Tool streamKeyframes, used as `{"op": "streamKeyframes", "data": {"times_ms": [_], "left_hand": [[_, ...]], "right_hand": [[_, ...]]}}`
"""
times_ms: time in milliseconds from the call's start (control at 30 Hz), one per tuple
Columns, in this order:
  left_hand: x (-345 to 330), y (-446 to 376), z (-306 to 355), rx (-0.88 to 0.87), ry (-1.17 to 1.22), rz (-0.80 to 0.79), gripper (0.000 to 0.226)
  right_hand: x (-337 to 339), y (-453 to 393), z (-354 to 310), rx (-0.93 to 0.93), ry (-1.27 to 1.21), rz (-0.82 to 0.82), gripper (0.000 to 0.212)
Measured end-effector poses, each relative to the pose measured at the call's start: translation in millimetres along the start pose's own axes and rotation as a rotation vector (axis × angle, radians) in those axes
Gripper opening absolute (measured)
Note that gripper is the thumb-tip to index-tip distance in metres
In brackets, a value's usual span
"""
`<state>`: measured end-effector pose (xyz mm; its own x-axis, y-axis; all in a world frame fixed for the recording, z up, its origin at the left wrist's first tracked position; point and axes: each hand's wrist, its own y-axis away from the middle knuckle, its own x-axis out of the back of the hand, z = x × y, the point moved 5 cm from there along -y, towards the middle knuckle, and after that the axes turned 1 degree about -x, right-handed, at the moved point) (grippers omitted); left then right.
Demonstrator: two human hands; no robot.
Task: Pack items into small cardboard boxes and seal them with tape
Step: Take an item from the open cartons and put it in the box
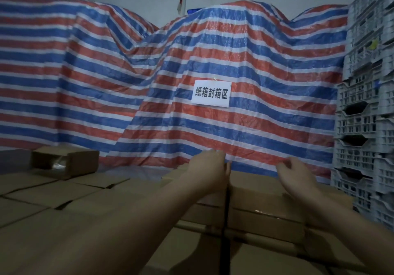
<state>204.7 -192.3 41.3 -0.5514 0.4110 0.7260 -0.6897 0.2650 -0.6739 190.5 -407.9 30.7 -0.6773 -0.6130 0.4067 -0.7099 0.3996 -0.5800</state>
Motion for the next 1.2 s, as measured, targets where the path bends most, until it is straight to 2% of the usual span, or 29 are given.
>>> {"op": "streamKeyframes", "data": {"times_ms": [100, 167, 233, 367, 400, 467, 533, 700, 933, 1000, 1067, 1200], "left_hand": [[30.8, 6.9, -26.1, 0.006, 0.017, 0.024, 0.026], [43.0, 12.0, -45.9, 0.031, -0.041, 0.009, 0.026], [53.6, 18.3, -68.9, 0.076, -0.119, -0.025, 0.029], [79.9, 35.7, -127.4, 0.128, -0.288, -0.060, 0.044], [87.2, 40.3, -145.3, 0.135, -0.337, -0.064, 0.042], [99.0, 49.5, -182.5, 0.146, -0.480, -0.098, 0.024], [110.5, 60.1, -223.0, 0.220, -0.523, -0.093, 0.018], [125.1, 88.1, -330.5, 0.410, -0.509, -0.113, 0.016], [118.2, 101.7, -447.8, 0.508, -0.675, -0.201, 0.016], [113.4, 98.4, -473.5, 0.514, -0.690, -0.192, 0.019], [104.4, 93.0, -492.7, 0.467, -0.737, -0.213, 0.032], [81.3, 90.4, -526.5, 0.431, -0.638, -0.177, 0.033]], "right_hand": [[-24.0, 15.9, -53.2, 0.211, -0.044, -0.058, 0.003], [-47.5, 30.2, -88.0, 0.304, -0.082, -0.112, 0.003], [-74.1, 42.7, -117.0, 0.367, -0.107, -0.155, 0.013], [-133.5, 60.3, -159.9, 0.431, -0.127, -0.291, 0.025], [-149.3, 62.5, -169.3, 0.443, -0.133, -0.327, 0.028], [-179.9, 64.8, -189.8, 0.466, -0.156, -0.366, 0.037], [-213.2, 66.8, -212.8, 0.481, -0.157, -0.396, 0.041], [-315.3, 78.1, -268.1, 0.539, -0.097, -0.563, 0.036], [-463.7, 92.5, -316.4, 0.647, 0.152, -0.814, 0.023], [-499.8, 92.7, -326.0, 0.673, 0.215, -0.824, 0.022], [-532.7, 89.8, -333.9, 0.683, 0.265, -0.807, 0.022], [-581.5, 78.7, -348.4, 0.726, 0.370, -0.705, 0.049]]}}
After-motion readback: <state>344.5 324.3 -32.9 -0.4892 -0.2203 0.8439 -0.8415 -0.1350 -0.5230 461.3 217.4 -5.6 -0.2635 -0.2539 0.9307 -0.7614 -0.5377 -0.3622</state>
